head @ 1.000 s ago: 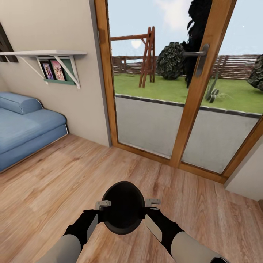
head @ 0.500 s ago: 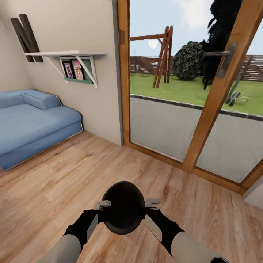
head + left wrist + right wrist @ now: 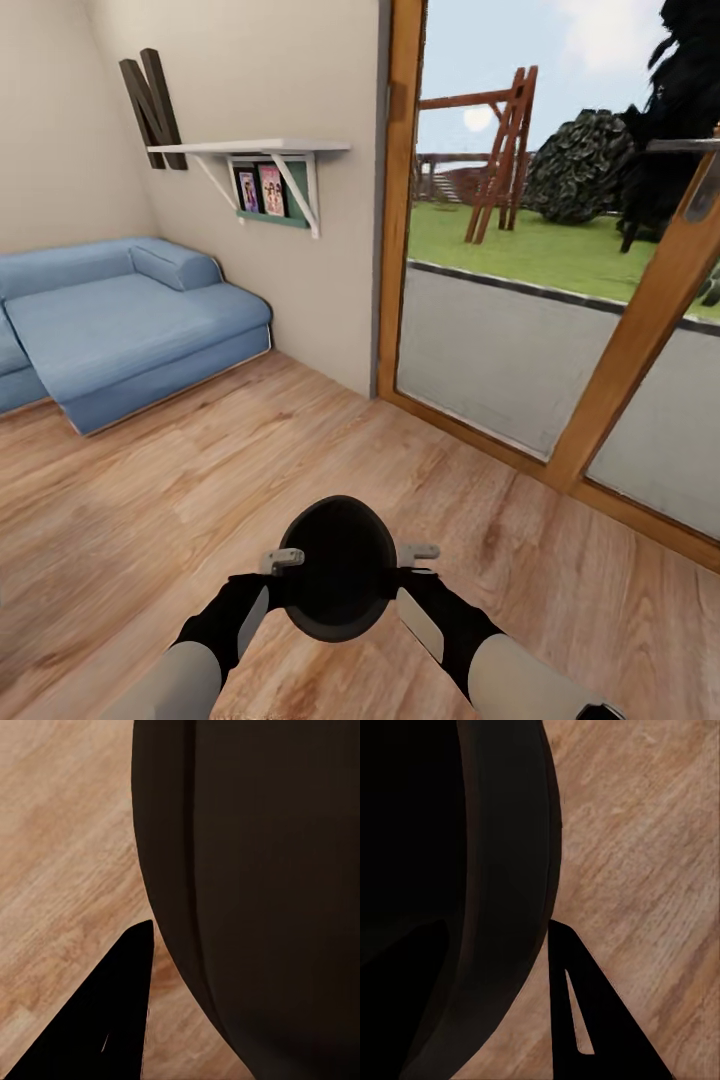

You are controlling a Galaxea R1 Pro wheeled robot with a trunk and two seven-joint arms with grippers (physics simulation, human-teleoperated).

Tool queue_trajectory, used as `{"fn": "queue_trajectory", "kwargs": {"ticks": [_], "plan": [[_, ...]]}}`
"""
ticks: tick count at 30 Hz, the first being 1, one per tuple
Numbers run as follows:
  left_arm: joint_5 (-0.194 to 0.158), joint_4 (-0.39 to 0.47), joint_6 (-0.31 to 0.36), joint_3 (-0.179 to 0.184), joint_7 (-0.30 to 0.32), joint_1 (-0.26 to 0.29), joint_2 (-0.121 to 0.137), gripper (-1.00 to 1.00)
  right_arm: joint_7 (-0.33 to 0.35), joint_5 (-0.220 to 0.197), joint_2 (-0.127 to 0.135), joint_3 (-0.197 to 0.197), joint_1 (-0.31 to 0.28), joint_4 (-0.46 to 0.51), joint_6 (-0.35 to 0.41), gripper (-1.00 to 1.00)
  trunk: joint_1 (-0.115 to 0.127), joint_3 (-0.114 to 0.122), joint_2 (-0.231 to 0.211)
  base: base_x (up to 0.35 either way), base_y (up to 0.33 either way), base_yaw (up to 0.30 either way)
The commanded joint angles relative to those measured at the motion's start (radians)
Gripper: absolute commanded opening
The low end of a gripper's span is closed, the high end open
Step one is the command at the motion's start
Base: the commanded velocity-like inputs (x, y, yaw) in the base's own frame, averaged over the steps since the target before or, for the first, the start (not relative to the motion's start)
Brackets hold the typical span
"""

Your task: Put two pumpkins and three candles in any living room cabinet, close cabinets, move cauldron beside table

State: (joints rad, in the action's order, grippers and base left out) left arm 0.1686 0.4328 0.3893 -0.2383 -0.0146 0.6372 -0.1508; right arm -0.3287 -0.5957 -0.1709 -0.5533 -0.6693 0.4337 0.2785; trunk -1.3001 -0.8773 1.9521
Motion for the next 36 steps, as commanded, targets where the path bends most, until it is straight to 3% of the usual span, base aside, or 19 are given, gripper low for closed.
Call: {"fn": "queue_trajectory", "kwargs": {"ticks": [1, 36], "plan": [[-0.024, -0.003, 0.0, -0.013, 0.001, 0.001, -0.001, -1.0, 0.022, 0.001, -0.004, -0.011, 0.0, 0.007, -0.055, -1.0, 0.0, 0.0, 0.0, 0.0, 0.0, 0.29], [-0.024, -0.003, 0.0, -0.013, 0.001, 0.001, -0.001, -1.0, 0.022, 0.001, -0.004, -0.011, 0.0, 0.007, -0.055, -1.0, 0.0, 0.0, 0.0, 0.0, 0.0, 0.29]]}}
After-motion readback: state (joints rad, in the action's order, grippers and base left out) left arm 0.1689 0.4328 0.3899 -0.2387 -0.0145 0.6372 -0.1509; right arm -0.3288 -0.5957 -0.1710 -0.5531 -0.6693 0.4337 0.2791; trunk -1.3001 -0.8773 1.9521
